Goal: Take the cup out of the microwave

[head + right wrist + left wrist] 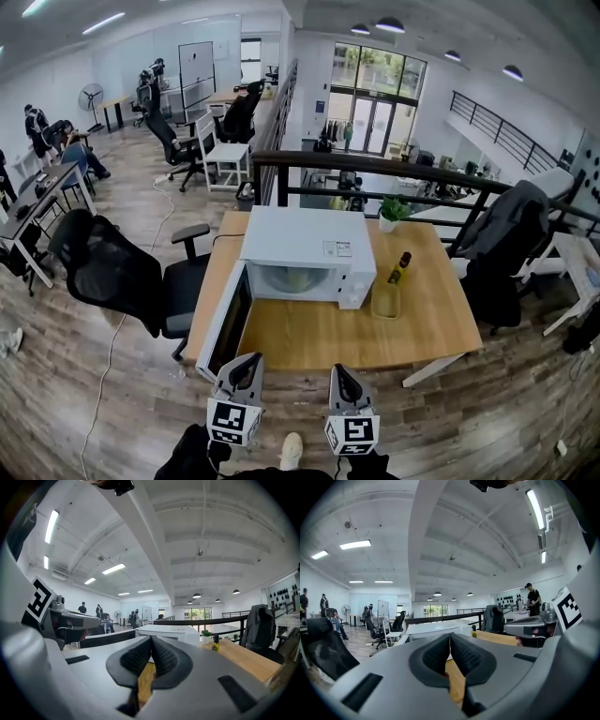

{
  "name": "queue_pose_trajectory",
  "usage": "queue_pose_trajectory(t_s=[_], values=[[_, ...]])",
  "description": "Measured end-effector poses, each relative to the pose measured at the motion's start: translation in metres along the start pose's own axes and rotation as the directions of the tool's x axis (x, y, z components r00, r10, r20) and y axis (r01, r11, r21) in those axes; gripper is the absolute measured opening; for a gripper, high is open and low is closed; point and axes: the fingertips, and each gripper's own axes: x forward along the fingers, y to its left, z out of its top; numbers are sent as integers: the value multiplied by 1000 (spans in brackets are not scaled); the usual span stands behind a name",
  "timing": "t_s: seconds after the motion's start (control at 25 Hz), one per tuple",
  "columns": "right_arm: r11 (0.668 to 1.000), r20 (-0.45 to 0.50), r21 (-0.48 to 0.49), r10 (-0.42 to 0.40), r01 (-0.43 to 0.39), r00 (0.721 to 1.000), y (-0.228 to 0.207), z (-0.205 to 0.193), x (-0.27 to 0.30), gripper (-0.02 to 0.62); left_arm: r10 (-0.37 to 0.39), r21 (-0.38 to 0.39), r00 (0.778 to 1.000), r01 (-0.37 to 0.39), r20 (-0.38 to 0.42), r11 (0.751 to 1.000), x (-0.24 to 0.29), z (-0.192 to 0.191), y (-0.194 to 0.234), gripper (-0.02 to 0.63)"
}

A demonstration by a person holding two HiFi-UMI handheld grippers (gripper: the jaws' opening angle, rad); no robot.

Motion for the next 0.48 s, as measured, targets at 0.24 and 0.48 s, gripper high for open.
queue_pose_trajectory(t_s=[0.24, 0.48], values=[[1000, -18, 10, 30, -30, 999, -28, -7, 49, 15, 18, 3, 1000, -18, -14, 1000, 54, -2, 10, 25], [997, -25, 5, 71, -71, 997, -45, -12, 90, 15, 50, 3, 998, -50, -23, 999, 91, -4, 22, 25]])
